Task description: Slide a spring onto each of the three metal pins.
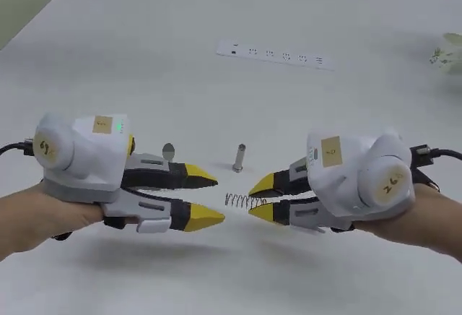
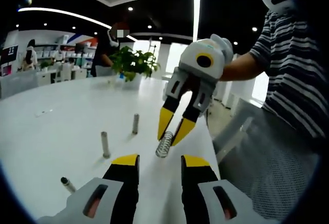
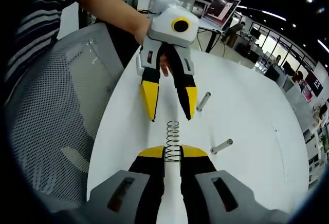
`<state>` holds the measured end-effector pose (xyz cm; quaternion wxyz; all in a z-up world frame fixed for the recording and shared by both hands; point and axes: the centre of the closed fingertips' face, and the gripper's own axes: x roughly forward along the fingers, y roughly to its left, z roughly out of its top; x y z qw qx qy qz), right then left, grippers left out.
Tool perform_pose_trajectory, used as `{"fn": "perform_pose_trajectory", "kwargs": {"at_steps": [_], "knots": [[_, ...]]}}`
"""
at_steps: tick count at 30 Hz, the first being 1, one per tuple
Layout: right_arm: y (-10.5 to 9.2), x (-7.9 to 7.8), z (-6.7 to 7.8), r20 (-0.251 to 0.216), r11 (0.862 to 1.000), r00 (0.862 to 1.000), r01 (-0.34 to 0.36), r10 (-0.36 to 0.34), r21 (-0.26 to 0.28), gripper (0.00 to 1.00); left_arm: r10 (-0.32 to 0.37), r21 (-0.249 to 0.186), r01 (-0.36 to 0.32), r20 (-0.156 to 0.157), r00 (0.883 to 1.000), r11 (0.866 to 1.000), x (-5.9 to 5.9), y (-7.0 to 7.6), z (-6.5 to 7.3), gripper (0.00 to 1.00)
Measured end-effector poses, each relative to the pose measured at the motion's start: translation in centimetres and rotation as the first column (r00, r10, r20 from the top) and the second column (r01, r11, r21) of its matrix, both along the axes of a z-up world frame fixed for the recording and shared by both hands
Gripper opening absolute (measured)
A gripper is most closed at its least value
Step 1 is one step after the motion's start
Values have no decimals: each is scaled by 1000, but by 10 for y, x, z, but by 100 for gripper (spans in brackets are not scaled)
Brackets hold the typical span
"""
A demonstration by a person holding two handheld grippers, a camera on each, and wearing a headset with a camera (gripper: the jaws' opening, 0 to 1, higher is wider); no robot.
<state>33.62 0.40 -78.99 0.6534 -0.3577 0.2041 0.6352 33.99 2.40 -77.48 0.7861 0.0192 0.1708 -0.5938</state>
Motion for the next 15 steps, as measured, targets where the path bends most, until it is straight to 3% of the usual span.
{"fn": "perform_pose_trajectory", "kwargs": {"at_steps": [15], "knots": [[3,-4,6,-2,1000,1000,-7,7,8,7,-29,-20,29,5,1000,999,-1,-16,2,15]]}}
